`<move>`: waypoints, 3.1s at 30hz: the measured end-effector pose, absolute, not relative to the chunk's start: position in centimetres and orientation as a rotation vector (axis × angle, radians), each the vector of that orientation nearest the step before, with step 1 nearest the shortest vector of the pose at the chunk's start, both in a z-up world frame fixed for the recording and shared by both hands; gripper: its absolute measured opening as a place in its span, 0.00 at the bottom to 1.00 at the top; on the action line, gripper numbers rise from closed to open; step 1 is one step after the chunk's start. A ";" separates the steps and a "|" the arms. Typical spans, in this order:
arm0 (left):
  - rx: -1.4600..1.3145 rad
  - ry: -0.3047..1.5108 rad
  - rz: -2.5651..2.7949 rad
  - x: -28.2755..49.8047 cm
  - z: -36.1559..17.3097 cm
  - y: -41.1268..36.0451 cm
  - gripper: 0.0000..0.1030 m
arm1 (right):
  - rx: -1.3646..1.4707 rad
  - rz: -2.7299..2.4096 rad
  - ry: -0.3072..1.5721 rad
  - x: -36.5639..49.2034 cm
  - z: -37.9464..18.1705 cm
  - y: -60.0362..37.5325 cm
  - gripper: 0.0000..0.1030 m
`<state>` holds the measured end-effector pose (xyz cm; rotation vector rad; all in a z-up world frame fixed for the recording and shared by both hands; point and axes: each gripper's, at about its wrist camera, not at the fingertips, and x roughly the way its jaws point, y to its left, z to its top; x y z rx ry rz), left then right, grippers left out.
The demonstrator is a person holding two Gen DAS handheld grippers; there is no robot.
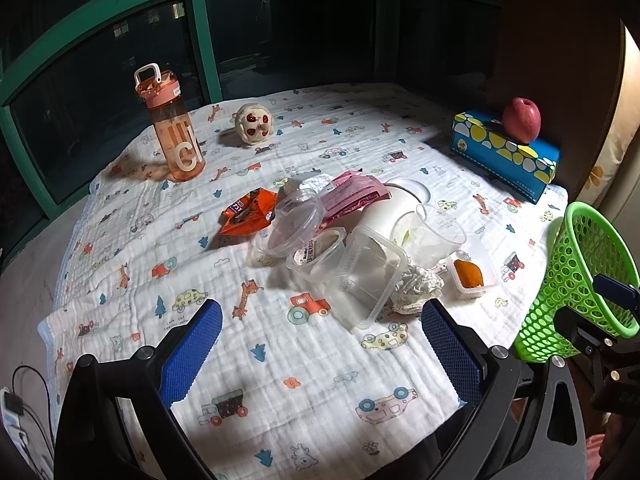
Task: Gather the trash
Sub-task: 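Grasp the clear plastic cup with the right gripper while the left gripper grasps the clear plastic tray, then carry the cup and tray over the green wastebasket and open both grippers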
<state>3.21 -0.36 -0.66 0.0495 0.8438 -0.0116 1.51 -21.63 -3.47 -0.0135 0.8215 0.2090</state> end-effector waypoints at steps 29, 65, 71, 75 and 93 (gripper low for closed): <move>0.061 0.912 -0.195 7.1 -4.5 1.9 0.93 | -0.048 0.414 0.944 14.6 -7.9 -17.0 0.87; -0.055 0.980 -0.572 13.2 -9.8 -0.3 0.74 | 0.048 0.424 0.895 13.5 -4.8 -21.2 0.61; -0.081 0.978 -0.591 13.2 -10.1 -0.2 0.68 | 0.061 0.372 0.881 12.1 -4.3 -23.4 0.61; -0.088 0.985 -0.587 13.3 -10.2 0.1 0.68 | 0.069 0.341 0.873 11.2 -4.0 -24.7 0.61; -0.096 0.922 -0.582 10.7 -6.1 0.9 0.54 | 0.137 0.147 0.823 7.4 -3.1 -32.6 0.61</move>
